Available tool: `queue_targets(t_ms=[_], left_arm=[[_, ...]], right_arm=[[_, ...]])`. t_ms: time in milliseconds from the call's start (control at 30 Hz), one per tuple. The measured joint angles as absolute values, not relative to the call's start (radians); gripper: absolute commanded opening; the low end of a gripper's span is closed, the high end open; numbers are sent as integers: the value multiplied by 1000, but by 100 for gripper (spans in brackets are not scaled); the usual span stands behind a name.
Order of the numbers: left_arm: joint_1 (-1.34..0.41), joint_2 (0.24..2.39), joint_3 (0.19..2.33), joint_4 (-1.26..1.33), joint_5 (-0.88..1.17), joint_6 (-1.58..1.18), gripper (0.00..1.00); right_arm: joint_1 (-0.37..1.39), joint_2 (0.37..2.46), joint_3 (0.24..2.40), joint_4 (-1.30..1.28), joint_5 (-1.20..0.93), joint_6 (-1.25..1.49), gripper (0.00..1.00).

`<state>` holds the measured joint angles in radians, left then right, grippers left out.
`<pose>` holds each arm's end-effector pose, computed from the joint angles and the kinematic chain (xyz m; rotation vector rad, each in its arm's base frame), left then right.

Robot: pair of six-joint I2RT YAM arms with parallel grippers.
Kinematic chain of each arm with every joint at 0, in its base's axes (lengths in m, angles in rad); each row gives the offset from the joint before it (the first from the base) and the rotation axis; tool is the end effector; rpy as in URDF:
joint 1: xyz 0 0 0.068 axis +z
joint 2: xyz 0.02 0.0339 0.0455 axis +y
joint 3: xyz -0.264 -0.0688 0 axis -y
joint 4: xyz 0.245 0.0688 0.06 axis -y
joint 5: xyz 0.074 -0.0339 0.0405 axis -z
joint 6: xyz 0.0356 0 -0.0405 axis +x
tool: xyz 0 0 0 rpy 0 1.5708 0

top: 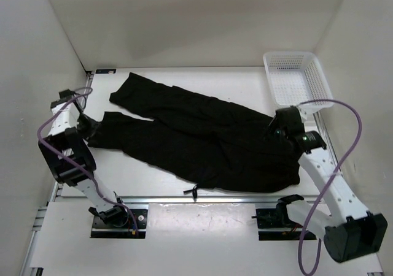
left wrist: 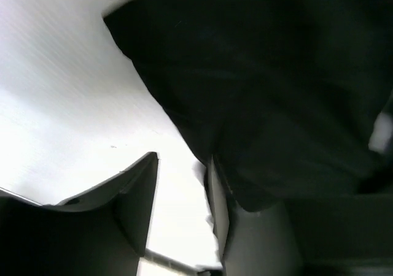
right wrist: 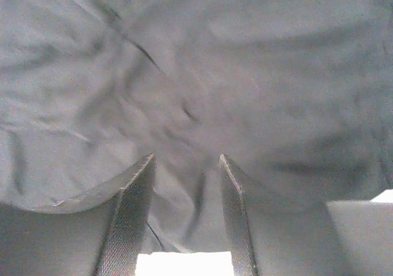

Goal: Fold and stack the trousers
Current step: Fold the trousers

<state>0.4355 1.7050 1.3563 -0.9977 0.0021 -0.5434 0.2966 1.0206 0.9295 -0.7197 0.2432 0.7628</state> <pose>0.2997 0.1393 0.2410 -1.3714 2.5752 -0.0208 0.1997 0.0521 0.2973 0.6572 2.2694 0.2274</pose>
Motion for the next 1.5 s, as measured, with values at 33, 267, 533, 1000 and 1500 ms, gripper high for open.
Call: queue_targets(t_ms=[33,267,533,1000,1500], left_arm=[[435,1732,1330,-997,13,-543,53],[408,1886,1282,-965,16,-577,53],[370,1932,1290,-911,-24,-600,11],[369,1851,1371,-944,-71,-599,10],[369,1814,1467,-973,-123,-599,10]], right_arm=[[297,987,904,-745,240,773,58],[295,888,876,-893,221,803,91],[295,910,978,-938,222,812,96],[336,876,845,-920,104,879,25],[263,1275,793,-762,163,938,71]])
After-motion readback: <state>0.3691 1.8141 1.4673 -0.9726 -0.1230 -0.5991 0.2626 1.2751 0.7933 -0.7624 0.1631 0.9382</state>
